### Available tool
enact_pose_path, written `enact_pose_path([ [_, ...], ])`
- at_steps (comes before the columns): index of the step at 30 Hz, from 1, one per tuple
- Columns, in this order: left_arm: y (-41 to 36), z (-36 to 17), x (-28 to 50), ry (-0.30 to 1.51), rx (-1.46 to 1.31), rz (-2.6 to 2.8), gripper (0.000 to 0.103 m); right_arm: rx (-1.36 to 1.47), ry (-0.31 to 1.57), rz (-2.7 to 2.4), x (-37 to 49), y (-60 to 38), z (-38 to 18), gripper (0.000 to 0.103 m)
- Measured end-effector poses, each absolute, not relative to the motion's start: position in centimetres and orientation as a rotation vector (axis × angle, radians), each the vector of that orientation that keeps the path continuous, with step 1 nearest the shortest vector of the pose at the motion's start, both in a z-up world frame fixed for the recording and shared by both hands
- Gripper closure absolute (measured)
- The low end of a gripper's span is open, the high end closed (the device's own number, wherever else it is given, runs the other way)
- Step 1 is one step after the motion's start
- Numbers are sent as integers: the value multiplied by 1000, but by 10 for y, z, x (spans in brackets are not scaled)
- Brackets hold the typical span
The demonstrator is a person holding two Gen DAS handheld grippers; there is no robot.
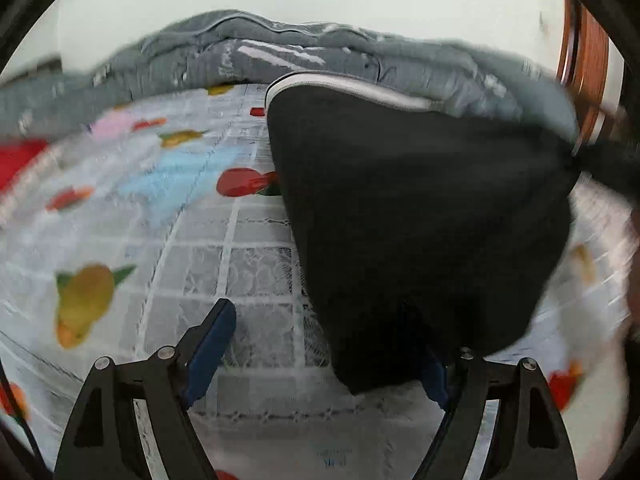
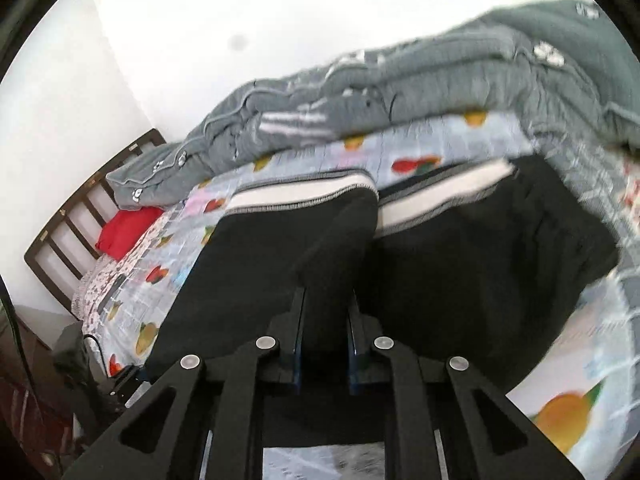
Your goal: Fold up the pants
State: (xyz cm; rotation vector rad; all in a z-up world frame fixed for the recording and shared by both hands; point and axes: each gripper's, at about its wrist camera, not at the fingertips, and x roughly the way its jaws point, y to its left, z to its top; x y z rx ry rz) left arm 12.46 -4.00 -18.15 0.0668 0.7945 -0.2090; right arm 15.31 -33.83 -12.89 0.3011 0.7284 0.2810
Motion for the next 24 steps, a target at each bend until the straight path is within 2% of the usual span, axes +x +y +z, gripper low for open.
enact_pose_path([
  [10,-62,-172,128,810,25,-262,16,259,565,93,140,-435,-89,91],
  [13,-75,-173,124,801,56,-272,15,194,573,-26,135,-456,-112,91],
  [17,-78,-173,119,798,52,-262,15,233,679,-79,139,-478,-165,92],
  [24,-55,-161,92,783,-31,-378,18,138,682,-155,132,-466,-143,85],
])
